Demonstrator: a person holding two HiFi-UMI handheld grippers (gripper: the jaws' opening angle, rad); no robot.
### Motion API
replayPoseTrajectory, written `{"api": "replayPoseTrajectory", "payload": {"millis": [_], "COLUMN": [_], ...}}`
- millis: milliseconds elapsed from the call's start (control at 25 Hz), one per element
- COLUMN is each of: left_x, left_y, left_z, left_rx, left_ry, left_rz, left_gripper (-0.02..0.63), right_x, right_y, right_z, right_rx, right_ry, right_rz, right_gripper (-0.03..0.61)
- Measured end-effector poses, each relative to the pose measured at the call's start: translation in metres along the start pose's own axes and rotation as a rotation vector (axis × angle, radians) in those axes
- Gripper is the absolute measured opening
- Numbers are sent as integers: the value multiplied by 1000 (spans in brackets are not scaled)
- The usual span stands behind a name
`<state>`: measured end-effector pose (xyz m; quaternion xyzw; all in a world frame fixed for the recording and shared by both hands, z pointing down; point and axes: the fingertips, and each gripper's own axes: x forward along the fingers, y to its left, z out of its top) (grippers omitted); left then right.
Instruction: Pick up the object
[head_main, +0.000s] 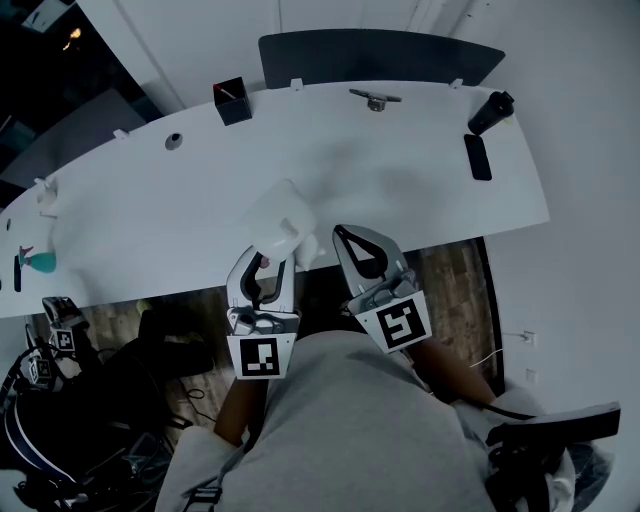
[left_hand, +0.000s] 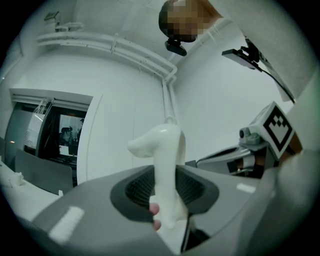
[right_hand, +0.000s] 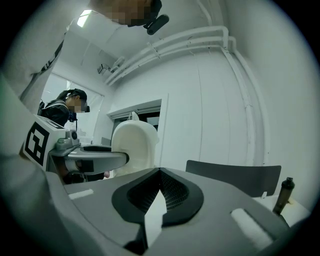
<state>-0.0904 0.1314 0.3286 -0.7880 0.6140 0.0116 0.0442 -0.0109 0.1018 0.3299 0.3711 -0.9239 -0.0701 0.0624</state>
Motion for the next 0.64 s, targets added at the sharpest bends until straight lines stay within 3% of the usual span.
{"api": "replayPoseTrajectory", "payload": {"millis": [400,640], "left_x": [0,9], "left_y": [0,-29], "left_z": [-4,-2], "left_rx": [-1,8], "left_ry": [2,20], "left_rz": [-13,-5], "left_gripper": [120,121], "right_x": [1,-17], "right_y": [2,-20], "right_z": [0,-5], "right_rx": [-2,12], "right_ry": [-7,-4], "right_rz": [-8,3], "right_gripper": [2,2]}}
